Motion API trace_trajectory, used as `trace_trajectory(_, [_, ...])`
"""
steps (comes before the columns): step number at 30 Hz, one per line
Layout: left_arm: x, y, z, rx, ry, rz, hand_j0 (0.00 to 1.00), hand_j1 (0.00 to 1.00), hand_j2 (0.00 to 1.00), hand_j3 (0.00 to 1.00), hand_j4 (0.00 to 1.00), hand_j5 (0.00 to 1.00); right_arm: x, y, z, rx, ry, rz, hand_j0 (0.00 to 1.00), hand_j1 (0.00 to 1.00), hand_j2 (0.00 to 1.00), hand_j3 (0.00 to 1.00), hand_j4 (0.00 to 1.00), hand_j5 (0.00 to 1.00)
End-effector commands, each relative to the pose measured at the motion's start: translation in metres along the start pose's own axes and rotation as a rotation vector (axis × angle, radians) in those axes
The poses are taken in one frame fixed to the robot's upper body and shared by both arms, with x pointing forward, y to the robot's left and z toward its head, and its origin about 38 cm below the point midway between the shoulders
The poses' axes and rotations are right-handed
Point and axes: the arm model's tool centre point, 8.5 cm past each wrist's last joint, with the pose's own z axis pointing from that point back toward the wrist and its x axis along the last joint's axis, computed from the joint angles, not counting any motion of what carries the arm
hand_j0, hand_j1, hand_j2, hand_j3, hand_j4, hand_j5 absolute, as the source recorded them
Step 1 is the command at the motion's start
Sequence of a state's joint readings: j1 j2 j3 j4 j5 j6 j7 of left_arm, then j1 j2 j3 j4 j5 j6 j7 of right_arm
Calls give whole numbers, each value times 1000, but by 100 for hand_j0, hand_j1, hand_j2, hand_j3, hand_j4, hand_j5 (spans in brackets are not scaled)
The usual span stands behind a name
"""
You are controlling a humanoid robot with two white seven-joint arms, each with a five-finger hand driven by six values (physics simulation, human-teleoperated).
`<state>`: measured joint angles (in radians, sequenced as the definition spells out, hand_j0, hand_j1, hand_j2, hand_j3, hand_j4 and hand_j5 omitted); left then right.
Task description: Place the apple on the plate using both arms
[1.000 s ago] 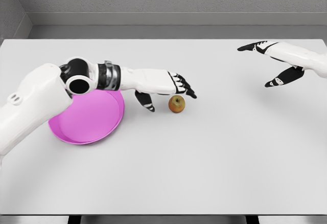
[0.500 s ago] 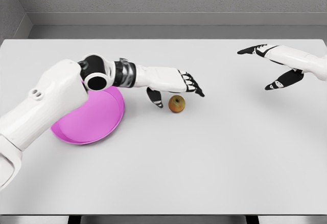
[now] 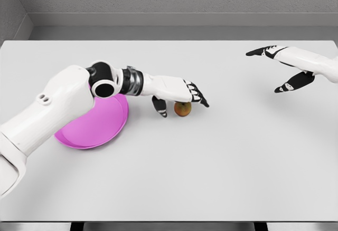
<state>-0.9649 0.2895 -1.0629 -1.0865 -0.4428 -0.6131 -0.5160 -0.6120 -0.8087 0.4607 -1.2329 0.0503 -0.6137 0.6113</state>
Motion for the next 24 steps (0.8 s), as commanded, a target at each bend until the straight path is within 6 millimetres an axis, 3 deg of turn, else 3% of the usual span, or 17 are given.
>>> trace_trajectory(1, [1,2,-1,6,-3,5,99,99,99,99,99,99,0,-1,1,-5,0,-6,100,100,100,100,100,100])
trace_trajectory(11, [-5,-1,-2,-9,17,9,95,95,95,95,95,95,0,-1,1,-5,1,-7,100,100,100,100,100,100])
trace_trajectory(17, [-3,0,-5,-20,16,-9,87,87,87,87,87,87,0,-1,1,-6,1,-5,100,100,100,100,100,100])
trace_trajectory(24, [-2,0,-8,-21,14,-9,86,86,86,86,86,86,0,-3,1,-7,1,-2,100,100,100,100,100,100])
